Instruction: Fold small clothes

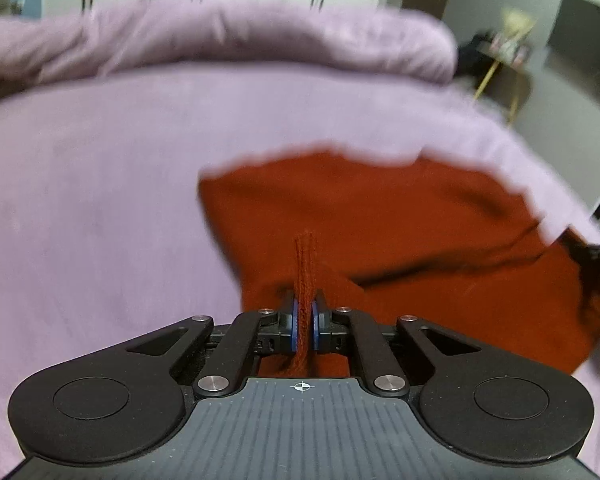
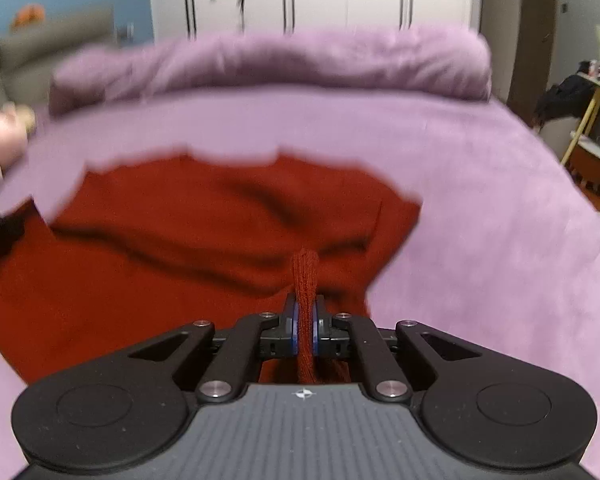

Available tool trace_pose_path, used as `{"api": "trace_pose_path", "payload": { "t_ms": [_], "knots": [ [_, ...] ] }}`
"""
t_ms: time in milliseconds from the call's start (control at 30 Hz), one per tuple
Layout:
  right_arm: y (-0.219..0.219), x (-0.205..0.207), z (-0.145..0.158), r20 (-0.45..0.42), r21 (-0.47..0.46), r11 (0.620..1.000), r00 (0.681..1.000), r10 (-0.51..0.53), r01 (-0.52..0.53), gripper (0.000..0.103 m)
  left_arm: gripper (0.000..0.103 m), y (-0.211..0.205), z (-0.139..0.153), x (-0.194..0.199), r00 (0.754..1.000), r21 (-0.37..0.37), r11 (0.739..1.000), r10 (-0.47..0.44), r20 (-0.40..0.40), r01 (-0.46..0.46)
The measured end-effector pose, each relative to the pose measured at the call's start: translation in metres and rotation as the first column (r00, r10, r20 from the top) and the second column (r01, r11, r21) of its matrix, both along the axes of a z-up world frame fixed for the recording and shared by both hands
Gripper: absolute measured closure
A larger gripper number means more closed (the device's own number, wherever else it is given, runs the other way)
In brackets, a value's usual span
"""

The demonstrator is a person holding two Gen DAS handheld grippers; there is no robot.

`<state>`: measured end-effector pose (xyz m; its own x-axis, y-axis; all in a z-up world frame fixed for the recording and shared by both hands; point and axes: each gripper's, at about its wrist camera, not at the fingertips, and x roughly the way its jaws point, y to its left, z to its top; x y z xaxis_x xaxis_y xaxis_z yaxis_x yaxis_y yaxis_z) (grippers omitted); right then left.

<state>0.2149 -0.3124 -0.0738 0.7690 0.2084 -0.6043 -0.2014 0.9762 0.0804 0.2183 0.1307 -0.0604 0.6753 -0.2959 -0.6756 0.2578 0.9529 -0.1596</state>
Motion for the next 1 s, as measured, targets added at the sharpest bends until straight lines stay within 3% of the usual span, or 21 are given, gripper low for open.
{"api": "trace_pose_path", "payload": {
  "t_ms": [100, 200, 267, 433, 533, 600, 667, 767, 800, 900, 1000],
  "knots": [
    [-0.009, 0.013, 0.023, 0.068, 0.048, 0.998, 0.997, -0.048, 0.045, 0.098, 0.095, 0.009, 0.034, 0.009, 0.995, -0.030, 0.999, 0.035, 0.091, -0.032],
    [-0.010, 0.044, 0.023, 0.086, 0.038, 0.994, 0.991, -0.105, 0.102, 0.098, 0.095, 0.010, 0.043, 0.037, 0.984, -0.002, 0.994, 0.106, 0.143, -0.107],
    [-0.010, 0.069, 0.013, 0.063, 0.028, 0.990, 0.988, -0.140, 0.138, 0.098, 0.095, 0.008, 0.035, 0.063, 0.981, 0.006, 0.989, 0.145, 0.127, -0.147],
    [-0.009, 0.112, -0.026, -0.053, 0.015, 0.982, 0.981, -0.186, 0.187, 0.097, 0.094, -0.005, -0.015, 0.107, 0.983, 0.044, 0.982, 0.182, -0.005, -0.181],
    [-0.009, 0.110, -0.037, -0.100, 0.017, 0.986, 0.981, -0.166, 0.168, 0.095, 0.087, -0.005, -0.037, 0.110, 0.984, 0.050, 0.986, 0.160, -0.082, -0.156],
    [-0.011, 0.100, -0.036, -0.089, 0.019, 0.989, 0.985, -0.147, 0.149, 0.087, 0.076, 0.002, -0.043, 0.102, 0.985, 0.029, 0.990, 0.141, -0.097, -0.139],
    [-0.011, 0.091, -0.037, -0.081, 0.000, 0.992, 0.988, -0.129, 0.129, 0.086, 0.074, 0.008, -0.046, 0.093, 0.987, -0.007, 0.993, 0.121, -0.107, -0.122],
    [-0.007, 0.092, -0.039, -0.067, -0.042, 0.992, 0.991, -0.119, 0.117, 0.088, 0.079, 0.008, -0.050, 0.090, 0.986, -0.012, 0.992, 0.124, -0.113, -0.126],
    [-0.006, 0.092, -0.038, -0.063, -0.047, 0.992, 0.991, -0.117, 0.115, 0.094, 0.093, 0.007, -0.049, 0.088, 0.987, -0.010, 0.992, 0.124, -0.106, -0.125],
    [0.001, 0.091, -0.031, -0.033, -0.081, 0.990, 0.993, -0.115, 0.112, 0.098, 0.095, 0.004, -0.042, 0.087, 0.989, 0.014, 0.991, 0.134, -0.063, -0.133],
    [0.004, 0.083, -0.006, 0.071, -0.091, 0.989, 0.991, -0.113, 0.119, 0.098, 0.095, 0.004, -0.012, 0.076, 0.989, 0.009, 0.990, 0.138, 0.060, -0.139]
  ]
}}
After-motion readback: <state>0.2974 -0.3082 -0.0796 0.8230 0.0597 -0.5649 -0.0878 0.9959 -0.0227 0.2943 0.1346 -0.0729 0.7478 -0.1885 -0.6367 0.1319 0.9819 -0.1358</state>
